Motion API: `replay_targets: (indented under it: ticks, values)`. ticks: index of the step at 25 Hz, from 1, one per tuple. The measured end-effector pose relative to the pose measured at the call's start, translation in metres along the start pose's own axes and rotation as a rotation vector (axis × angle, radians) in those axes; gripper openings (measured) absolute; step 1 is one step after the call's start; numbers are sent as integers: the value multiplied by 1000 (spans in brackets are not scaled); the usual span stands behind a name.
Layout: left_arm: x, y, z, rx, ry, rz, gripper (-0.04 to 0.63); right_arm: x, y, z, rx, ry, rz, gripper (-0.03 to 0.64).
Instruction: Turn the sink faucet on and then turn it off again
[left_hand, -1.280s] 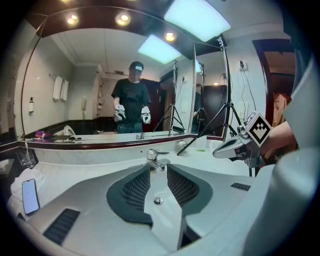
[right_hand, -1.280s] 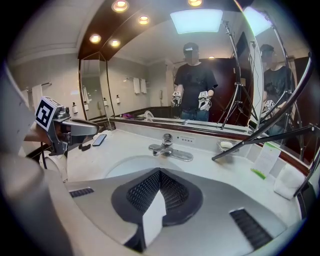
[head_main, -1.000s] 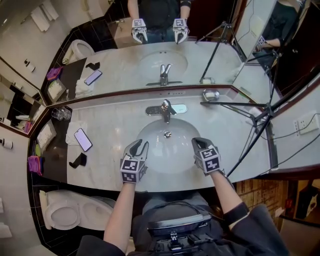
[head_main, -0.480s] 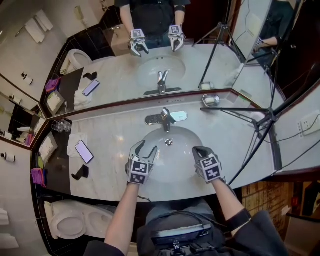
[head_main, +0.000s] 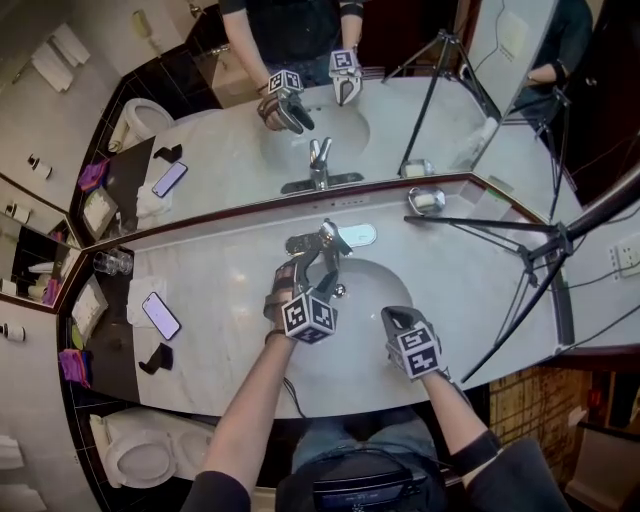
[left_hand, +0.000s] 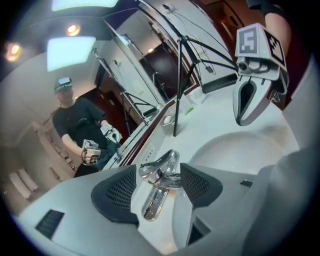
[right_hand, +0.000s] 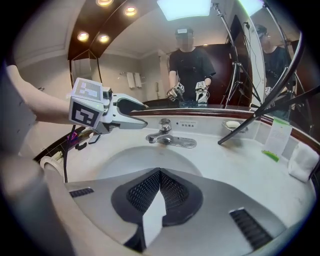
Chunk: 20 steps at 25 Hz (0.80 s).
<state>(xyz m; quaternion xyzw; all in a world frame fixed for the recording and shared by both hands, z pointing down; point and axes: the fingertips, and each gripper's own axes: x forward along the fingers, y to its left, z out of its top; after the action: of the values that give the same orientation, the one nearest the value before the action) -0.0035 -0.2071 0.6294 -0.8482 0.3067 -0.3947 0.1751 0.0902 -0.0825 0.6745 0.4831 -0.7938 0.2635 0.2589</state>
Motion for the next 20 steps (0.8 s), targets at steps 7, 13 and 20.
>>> replay_targets:
  ticks: [7, 13, 20]
  values:
    - [50, -9, 8, 129, 8, -52, 270, 9, -8, 16, -12, -18, -4, 17]
    - [76, -14, 15, 143, 21, -72, 275, 7, -25, 0, -17, 0, -28, 17]
    - [86, -7, 17, 85, 18, -84, 278, -1, -36, -14, 2, 16, -41, 17]
